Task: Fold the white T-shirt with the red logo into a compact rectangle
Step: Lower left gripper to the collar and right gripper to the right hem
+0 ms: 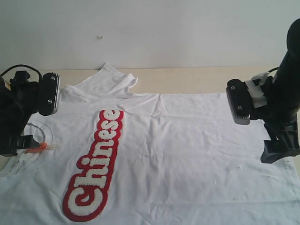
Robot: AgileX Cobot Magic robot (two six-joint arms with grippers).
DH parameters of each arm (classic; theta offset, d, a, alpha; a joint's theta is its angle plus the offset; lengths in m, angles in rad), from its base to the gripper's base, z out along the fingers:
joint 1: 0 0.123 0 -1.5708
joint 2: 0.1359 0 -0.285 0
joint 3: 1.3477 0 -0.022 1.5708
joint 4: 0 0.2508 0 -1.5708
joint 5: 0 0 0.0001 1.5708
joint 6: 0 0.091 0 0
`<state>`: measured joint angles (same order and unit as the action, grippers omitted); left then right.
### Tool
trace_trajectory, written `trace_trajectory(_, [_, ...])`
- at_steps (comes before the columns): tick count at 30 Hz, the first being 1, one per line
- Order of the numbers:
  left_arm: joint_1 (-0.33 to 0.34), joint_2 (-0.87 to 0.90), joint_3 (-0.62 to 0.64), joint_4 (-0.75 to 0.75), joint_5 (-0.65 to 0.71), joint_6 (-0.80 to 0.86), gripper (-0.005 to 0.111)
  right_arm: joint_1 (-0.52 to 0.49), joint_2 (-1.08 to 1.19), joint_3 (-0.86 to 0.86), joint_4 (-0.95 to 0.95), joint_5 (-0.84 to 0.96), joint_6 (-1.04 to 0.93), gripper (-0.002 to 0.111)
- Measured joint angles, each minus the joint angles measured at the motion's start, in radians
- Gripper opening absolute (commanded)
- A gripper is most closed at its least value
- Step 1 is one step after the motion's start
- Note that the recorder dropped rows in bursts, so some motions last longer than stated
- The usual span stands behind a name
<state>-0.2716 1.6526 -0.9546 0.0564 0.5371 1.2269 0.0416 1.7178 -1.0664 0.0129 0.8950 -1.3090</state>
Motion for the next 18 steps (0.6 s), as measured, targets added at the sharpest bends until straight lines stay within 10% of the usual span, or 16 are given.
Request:
trace_trajectory(6, [0.057,0.086,-0.048,-0.081,0.073,0.298,0.072,-0.059,0.043,0.0,0.019,-0.022,-0.015,0.105])
trace_trajectory(14, [0.166,0.232,-0.223,-0.382,0.223,0.509,0.003,-0.059,0.066,0.0,0.025,-0.056,-0.025,0.105])
trace_trajectory(18, [0.175,0.246,-0.226,-0.391,0.228,0.478,0.003,-0.059,0.1,0.0,0.025,-0.056,-0.025,0.105])
